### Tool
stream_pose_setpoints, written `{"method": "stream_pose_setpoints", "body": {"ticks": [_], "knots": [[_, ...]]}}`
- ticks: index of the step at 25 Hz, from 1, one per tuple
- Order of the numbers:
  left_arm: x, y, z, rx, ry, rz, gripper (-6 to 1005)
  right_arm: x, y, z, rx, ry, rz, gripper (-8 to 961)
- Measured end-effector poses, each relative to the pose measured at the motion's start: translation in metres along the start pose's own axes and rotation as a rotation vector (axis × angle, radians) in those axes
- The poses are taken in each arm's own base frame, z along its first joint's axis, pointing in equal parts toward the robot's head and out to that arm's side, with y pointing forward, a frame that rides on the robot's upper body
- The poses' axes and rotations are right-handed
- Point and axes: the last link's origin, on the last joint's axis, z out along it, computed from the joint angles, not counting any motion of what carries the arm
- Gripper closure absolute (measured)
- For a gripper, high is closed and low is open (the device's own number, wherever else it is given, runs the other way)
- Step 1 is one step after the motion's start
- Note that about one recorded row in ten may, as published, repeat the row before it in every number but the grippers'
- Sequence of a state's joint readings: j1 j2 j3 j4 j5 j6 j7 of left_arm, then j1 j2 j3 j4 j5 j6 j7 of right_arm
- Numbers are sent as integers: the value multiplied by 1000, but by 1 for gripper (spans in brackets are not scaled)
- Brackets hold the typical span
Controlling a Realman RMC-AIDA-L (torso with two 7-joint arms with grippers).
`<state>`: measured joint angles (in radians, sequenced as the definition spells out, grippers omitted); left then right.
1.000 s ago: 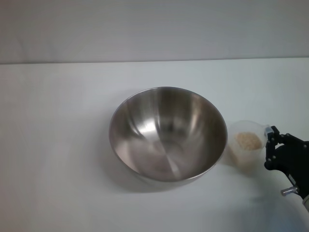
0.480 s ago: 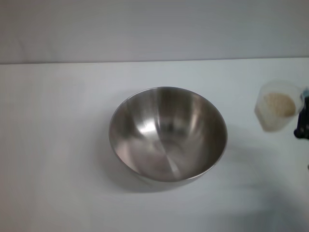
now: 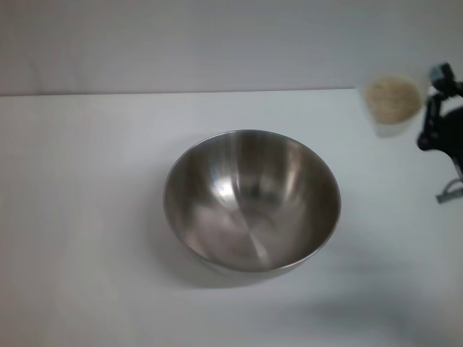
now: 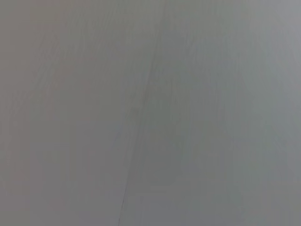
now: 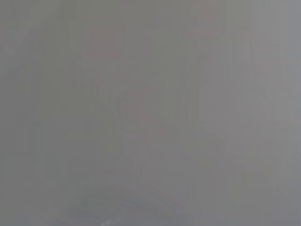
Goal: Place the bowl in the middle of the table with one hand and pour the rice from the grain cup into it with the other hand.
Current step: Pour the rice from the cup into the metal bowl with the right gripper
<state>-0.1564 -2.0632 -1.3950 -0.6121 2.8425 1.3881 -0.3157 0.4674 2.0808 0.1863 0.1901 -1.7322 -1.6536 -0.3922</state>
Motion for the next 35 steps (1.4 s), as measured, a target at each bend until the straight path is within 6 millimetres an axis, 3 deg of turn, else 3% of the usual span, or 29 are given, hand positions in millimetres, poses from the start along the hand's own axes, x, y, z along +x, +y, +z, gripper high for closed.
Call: {"method": "stream_pose_setpoints", "body": {"ticks": [8, 23, 35], "knots": [[1, 1, -1, -2, 6, -1, 173, -4, 23, 25, -123, -45, -206, 939], [2, 3, 1, -8, 19, -5, 172, -13, 49, 34, -199, -169, -829, 939], [3, 3, -1, -6, 25, -5, 172, -15, 63, 31, -281, -306, -1115, 939]]}}
